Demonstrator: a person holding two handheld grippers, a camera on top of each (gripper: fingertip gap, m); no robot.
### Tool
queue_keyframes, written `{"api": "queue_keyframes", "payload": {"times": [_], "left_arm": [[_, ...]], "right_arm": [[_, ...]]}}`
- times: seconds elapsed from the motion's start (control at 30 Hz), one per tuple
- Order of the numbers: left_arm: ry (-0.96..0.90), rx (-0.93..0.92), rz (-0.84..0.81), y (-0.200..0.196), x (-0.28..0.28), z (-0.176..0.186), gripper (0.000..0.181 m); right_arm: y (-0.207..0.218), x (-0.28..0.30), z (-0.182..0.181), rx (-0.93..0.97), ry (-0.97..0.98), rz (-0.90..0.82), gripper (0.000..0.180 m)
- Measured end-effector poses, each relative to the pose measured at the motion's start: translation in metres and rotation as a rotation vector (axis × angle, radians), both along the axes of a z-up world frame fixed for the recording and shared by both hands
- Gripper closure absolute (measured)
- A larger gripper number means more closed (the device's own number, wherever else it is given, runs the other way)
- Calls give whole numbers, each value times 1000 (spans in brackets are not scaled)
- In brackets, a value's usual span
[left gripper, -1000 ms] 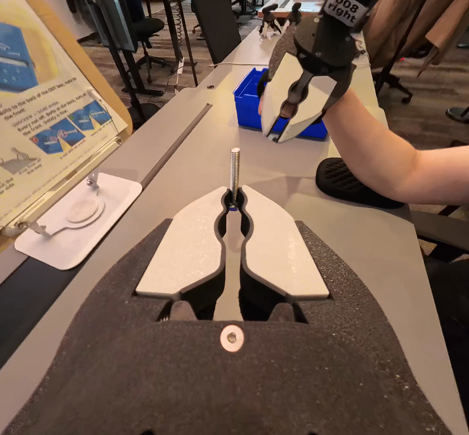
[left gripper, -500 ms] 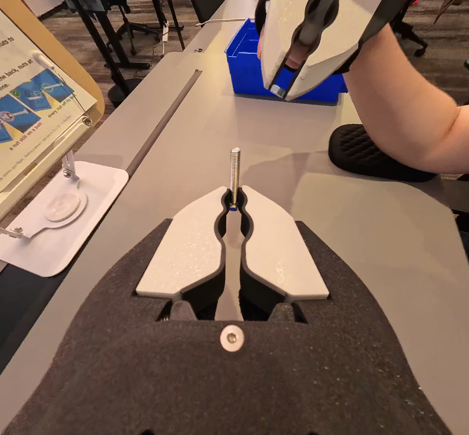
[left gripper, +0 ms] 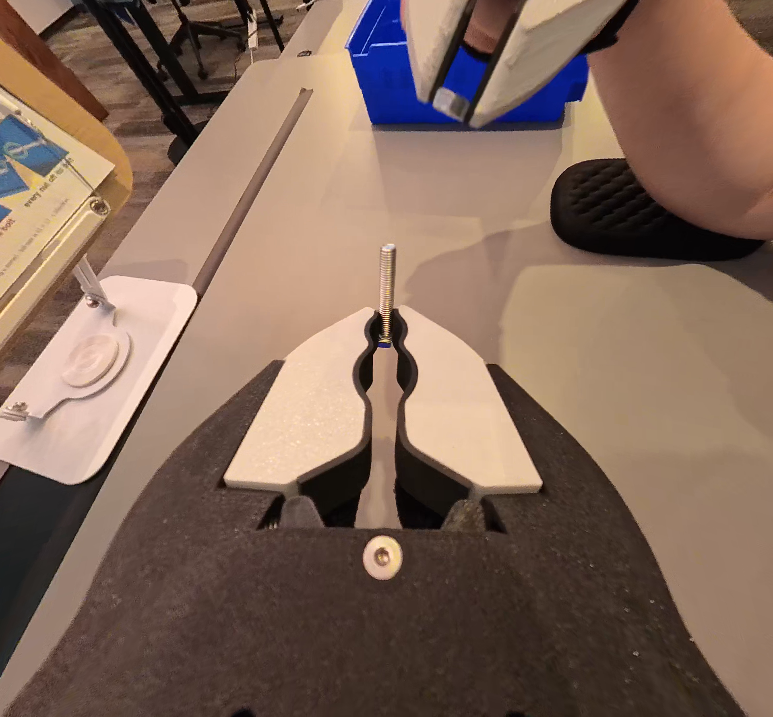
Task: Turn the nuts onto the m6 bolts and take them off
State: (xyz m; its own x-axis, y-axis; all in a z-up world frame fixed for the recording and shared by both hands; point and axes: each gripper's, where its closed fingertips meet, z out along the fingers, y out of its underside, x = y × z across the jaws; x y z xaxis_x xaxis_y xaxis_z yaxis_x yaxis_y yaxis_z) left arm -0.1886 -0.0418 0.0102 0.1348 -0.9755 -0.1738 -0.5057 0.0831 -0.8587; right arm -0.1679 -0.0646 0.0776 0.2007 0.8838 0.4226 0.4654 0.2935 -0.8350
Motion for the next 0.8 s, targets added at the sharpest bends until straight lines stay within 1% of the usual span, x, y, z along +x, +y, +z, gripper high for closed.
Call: {"api": "queue_keyframes", "payload": {"times": [0.07, 0.23, 0.47, 0.8], "left_arm": [[-13, 29, -3, 0, 3, 3, 176], [-13, 65, 12, 3, 4, 6, 175], [0, 107, 12, 4, 6, 3, 175], [16, 110, -1, 3, 6, 0, 175]], "right_arm": [[-2, -1, -1, 19, 0, 22, 170], [4, 1, -7, 24, -35, -13, 170], [1, -6, -10, 28, -38, 14, 170], [-3, -3, -11, 31, -8, 73, 170]]}}
